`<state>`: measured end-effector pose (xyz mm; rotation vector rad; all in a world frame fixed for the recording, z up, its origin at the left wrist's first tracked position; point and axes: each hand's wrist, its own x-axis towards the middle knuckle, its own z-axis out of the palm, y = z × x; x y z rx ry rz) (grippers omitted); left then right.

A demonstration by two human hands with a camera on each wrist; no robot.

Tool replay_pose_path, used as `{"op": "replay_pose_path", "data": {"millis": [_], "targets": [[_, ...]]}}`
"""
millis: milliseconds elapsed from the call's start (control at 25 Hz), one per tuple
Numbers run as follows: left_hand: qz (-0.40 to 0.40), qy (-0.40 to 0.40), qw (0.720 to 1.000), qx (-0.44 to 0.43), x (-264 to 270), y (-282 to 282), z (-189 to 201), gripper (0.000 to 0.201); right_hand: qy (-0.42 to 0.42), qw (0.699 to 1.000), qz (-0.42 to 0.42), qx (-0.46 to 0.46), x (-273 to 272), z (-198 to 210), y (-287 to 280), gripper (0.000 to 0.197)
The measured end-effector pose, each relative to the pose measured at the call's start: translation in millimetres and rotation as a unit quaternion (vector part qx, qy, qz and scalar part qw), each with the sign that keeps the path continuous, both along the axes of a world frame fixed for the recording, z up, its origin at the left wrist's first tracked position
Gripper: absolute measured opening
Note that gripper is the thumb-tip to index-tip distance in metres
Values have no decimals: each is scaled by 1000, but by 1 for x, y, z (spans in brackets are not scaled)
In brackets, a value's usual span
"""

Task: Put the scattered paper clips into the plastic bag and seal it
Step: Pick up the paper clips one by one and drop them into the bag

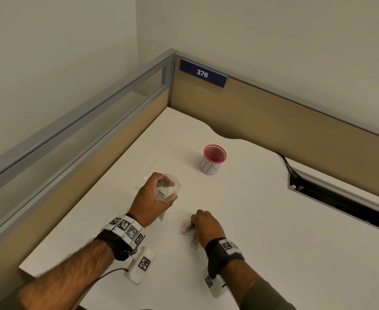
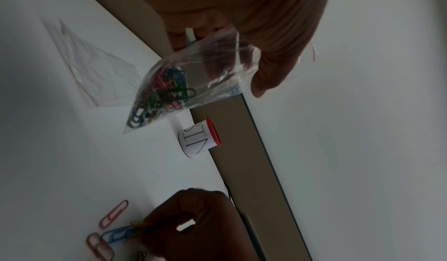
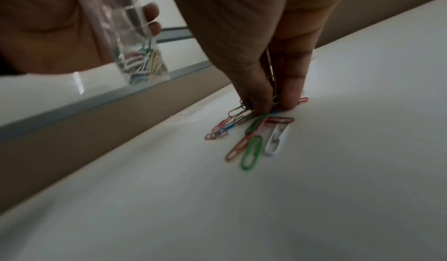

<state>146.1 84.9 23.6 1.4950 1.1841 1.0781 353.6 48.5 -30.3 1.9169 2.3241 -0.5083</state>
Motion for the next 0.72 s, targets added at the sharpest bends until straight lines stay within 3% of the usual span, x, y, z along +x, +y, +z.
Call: {"op": "replay_pose_path", "data": {"millis": [240, 480, 560, 720], "targets": [[3, 8, 1000, -7, 5, 3, 2, 39, 116, 982, -150, 7, 25, 25, 6, 15], [-1, 25, 1000, -7, 15, 4, 2, 41, 306, 926, -193, 103, 19, 102, 12, 9], [-7, 24, 1000, -7, 20, 4, 3, 41, 293, 934, -150, 141, 6, 133, 18, 9], [-19, 37, 999, 1, 25, 3, 12, 41, 145, 966, -9, 215, -25, 175, 25, 13]]}}
